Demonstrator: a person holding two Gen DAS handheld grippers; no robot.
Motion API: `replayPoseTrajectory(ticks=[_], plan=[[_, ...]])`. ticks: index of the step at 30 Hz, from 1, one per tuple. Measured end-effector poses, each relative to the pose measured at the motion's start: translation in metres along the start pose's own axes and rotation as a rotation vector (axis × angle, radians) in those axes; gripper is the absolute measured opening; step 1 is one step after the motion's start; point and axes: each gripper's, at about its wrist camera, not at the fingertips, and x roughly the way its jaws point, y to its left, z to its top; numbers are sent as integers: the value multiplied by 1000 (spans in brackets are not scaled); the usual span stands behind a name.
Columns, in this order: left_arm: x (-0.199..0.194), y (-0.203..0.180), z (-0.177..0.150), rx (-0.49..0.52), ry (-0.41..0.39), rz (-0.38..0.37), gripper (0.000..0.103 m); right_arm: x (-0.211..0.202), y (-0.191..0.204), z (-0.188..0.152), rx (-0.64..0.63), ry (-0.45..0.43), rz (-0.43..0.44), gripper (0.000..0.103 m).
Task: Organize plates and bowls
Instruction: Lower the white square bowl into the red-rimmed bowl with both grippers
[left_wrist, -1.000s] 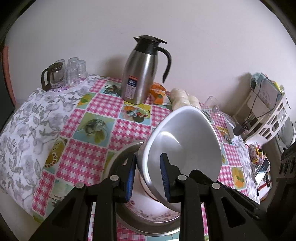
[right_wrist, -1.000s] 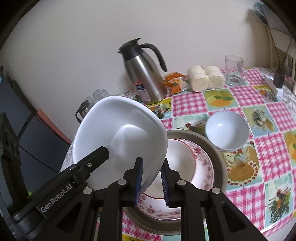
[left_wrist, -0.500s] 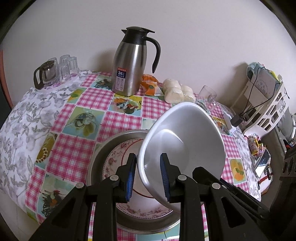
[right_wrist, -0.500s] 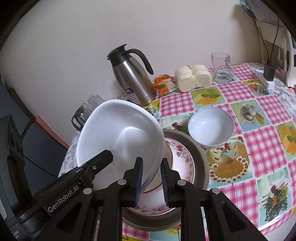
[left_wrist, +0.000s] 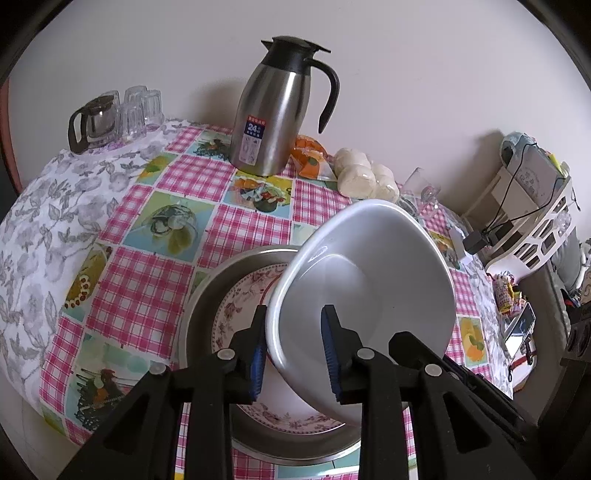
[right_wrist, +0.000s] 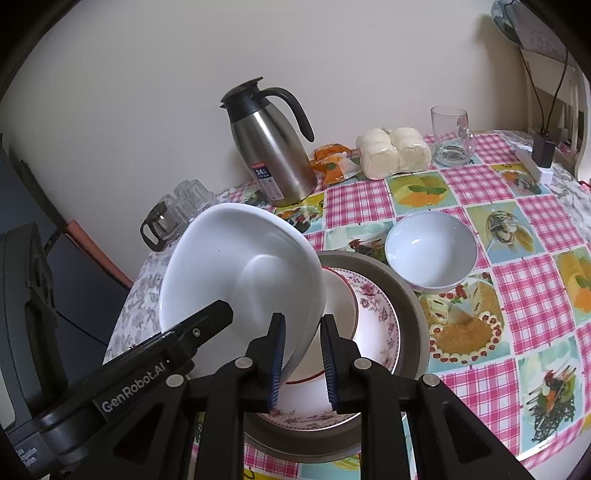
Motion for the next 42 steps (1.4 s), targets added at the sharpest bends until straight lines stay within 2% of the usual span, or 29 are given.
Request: replayPoseTrajectory(ticks=[18,42], plan=[[21,6,-3,-42,65,-22,33,18,-10,-1,39,32,-5,21],[27,13,-1,-84,86,-36,36,34,-19,-3,88,64,-18,27]])
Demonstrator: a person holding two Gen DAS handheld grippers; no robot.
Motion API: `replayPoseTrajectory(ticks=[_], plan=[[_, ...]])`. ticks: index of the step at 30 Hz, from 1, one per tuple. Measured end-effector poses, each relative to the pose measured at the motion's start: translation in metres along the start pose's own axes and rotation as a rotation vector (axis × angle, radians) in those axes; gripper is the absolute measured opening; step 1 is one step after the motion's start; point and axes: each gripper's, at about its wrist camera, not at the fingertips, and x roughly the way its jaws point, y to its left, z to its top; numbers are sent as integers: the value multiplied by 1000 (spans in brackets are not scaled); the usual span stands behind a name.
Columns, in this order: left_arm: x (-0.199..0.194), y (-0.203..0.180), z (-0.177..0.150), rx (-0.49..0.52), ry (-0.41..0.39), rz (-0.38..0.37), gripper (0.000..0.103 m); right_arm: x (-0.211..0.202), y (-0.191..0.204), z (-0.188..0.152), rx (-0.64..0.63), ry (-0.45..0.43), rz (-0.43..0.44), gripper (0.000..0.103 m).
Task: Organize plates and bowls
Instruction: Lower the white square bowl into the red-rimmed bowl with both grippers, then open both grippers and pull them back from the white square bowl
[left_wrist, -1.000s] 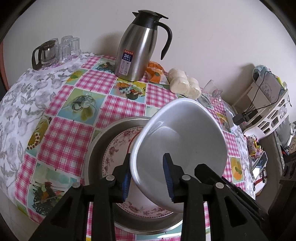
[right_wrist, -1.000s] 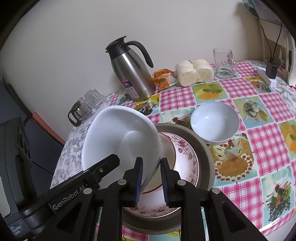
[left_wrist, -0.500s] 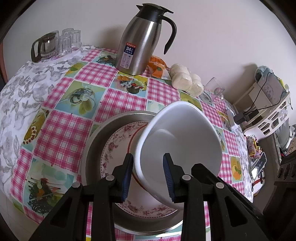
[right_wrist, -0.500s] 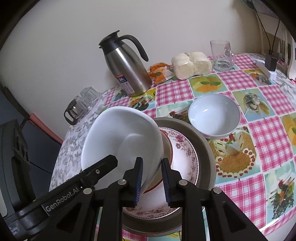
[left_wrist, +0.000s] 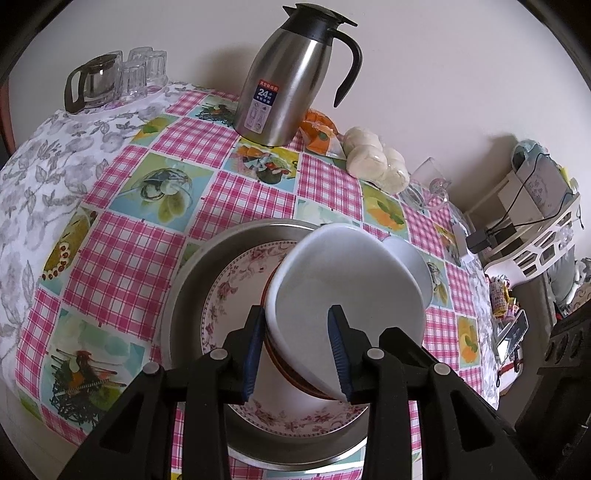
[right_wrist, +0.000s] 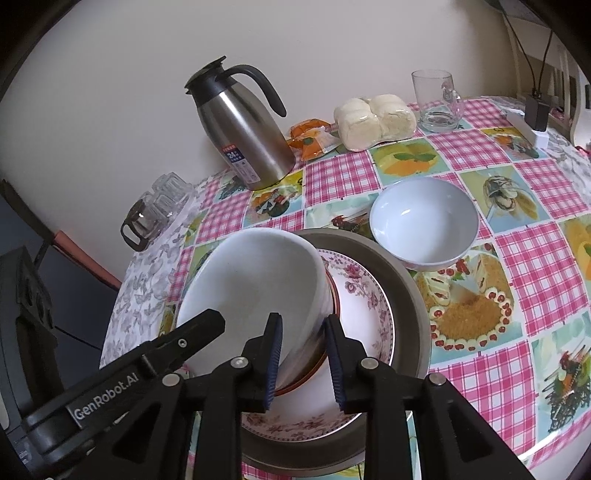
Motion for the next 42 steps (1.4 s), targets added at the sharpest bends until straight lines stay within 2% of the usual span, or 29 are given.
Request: replayPoseTrajectory(ticks=[23,28,35,40,42], plan=[[-10,-6,0,20,-28,4,37,1,-2,0,0,-1,-4,27],[-19,-8,1,39,-55,19,37,-3,-1,1,-6,-7,-12,27],[-24,3,5,20,-76,113,59,-10,-2,2,-14,-25,-50,27],[-24,15,7,2,-77,190,64,-9,-5,3,-9,-23,-94,55],[-22,19,8,2,-76,221,79,-10,-5,4,-14,-30,-108,59]])
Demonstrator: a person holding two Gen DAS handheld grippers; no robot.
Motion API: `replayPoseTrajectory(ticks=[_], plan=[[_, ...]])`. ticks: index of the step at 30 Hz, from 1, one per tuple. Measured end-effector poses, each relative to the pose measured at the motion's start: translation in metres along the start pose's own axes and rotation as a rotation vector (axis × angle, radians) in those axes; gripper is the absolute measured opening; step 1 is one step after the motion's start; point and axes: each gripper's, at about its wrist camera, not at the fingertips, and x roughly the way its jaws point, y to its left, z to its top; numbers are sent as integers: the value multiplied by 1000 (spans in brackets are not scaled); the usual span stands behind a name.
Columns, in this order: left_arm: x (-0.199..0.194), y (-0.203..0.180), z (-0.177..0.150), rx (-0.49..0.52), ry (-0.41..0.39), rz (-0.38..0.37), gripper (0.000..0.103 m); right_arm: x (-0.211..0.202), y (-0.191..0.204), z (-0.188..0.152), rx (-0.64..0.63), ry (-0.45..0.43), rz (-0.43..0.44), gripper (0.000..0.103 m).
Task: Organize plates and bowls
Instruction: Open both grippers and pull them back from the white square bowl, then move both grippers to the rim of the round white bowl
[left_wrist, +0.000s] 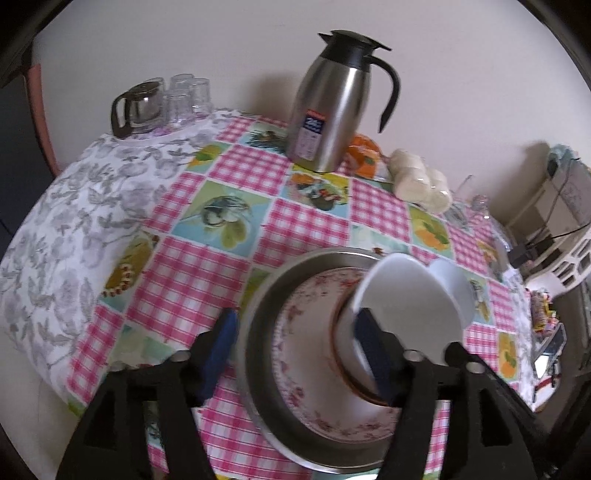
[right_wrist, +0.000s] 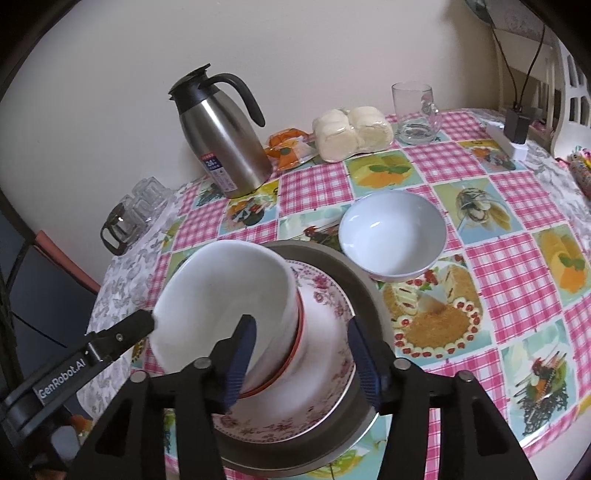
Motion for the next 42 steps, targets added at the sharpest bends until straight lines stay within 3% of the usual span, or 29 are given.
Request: replayPoseTrajectory(ticks=[4,11,16,22,26,42], plan=[[1,6,1,-3,-7,22,82,-2,0,1,-15,-17,-18,74],[-2,11,2,-8,-33,50,89,-1,0,1,-27,-19,-24,85],[-1,16,2,-23,-45,80,91,-1,0,0,-35,-20,-23,98],[-6,23,3,-47,-78,111,92,0,1,-1,-53,-21,-28,103],[-6,26,3,-58,-77,125,101,0,0,-1,-55,-18,-29,103],[-15,3,-1,-31,-105,121,101,-17,-12,1,-49,-60,11,103]])
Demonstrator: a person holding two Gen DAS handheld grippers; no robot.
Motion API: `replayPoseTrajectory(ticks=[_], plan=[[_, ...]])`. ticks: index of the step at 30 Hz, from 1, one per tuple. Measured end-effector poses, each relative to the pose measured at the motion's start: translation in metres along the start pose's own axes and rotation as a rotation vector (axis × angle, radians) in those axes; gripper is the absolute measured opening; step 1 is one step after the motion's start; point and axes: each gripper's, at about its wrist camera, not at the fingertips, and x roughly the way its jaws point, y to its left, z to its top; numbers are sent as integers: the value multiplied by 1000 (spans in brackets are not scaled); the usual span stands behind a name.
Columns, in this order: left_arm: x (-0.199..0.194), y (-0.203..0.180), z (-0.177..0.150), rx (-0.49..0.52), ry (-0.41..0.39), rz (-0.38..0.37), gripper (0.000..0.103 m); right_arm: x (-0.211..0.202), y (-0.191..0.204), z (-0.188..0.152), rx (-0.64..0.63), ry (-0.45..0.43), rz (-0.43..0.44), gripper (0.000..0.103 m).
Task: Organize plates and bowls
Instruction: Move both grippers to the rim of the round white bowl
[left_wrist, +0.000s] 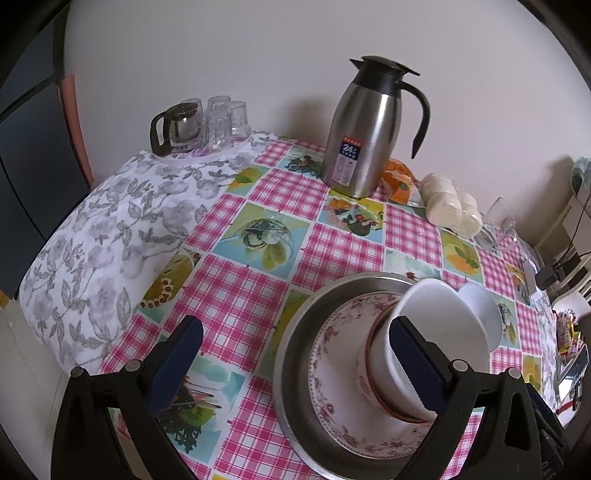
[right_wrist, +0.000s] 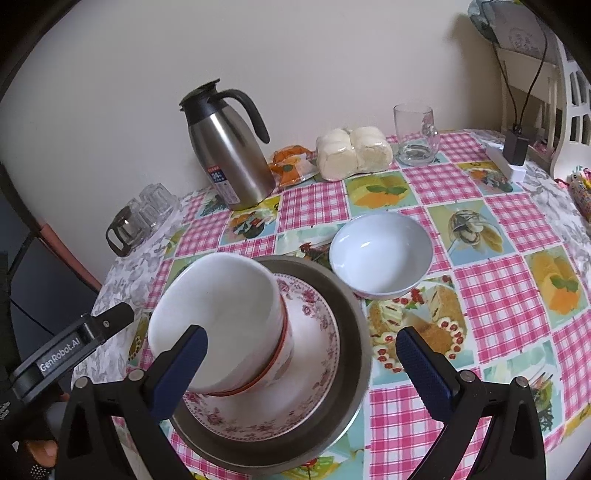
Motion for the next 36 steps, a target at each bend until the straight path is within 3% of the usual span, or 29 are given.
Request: replayPoseTrajectory(ticks=[11,21,36], plan=[[-15,-37,-5,70,-29,-41,101,-21,-38,4,42,-23,-34,103],[-29,-92,-14,164,-70,-175,101,-39,-90,8,127,-45,-93,103],[-18,-170,-29,322,-18,-323,101,-35,-149,15,216,-56,-169,103]])
